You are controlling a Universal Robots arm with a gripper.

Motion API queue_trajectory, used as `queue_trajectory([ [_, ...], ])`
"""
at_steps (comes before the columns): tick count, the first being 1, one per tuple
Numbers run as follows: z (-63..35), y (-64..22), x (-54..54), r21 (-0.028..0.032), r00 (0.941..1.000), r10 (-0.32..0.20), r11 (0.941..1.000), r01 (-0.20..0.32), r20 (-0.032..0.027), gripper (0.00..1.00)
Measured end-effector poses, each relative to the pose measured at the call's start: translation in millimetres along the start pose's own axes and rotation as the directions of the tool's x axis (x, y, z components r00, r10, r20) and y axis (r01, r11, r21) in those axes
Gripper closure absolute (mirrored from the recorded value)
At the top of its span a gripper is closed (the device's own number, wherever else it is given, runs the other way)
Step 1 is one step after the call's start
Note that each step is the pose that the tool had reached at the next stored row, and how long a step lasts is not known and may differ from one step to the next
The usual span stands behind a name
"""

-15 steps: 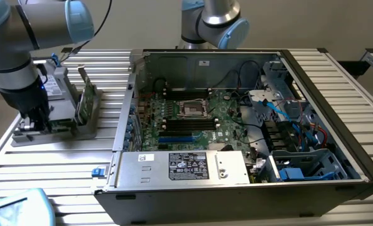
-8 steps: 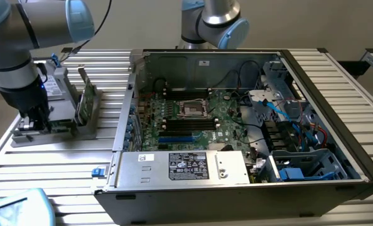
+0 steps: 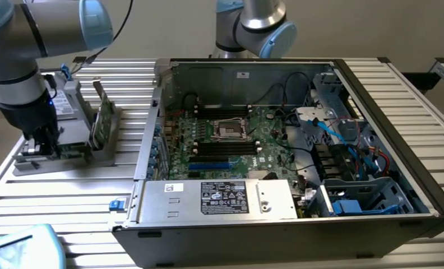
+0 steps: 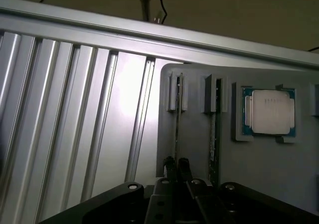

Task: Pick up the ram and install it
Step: 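Pick up the ram and move it above insertion slot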

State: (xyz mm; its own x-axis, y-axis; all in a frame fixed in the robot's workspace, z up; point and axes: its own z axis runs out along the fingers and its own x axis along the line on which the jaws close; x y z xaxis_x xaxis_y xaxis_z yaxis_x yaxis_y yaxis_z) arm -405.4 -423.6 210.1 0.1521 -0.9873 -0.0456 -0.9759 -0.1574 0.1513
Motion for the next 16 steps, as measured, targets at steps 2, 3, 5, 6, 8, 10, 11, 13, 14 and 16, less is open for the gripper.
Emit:
queue_trajectory([
  [2,-0.1,-0.4,0.0,0.0001,1.0,0.0,1.0,0.0,0.0,0.86],
  [3,-0.3,-0.6,-0.1,-0.0001,1.0,0.0,1.0,0.0,-0.0001,0.86],
  [5,-0.5,-0.9,-0.4,0.0001,1.0,0.0,1.0,0.0,0.0,0.86],
  [6,-0.7,-0.9,-0.7,0.0001,1.0,0.0,1.0,0.0,0.0,0.86],
  [8,-0.9,-1.0,-1.9,0.0001,1.0,0.0,1.0,0.0,-0.0003,0.86],
  [10,-1.0,-1.2,-2.8,0.0001,1.0,0.0,1.0,0.0,-0.0003,0.86],
  [11,-1.0,-1.2,-3.2,0.0001,1.0,0.0,1.0,0.0,-0.0002,0.86],
  [13,-1.1,-1.3,-3.9,0.0001,1.0,0.0,1.0,0.0,-0.0003,0.86],
  [14,-1.1,-1.4,-4.2,0.0001,1.0,0.0,1.0,0.0,-0.0004,0.86],
  [16,-1.4,-1.3,-4.7,-0.0002,1.0,0.0,1.0,0.0,-0.0007,0.86],
])
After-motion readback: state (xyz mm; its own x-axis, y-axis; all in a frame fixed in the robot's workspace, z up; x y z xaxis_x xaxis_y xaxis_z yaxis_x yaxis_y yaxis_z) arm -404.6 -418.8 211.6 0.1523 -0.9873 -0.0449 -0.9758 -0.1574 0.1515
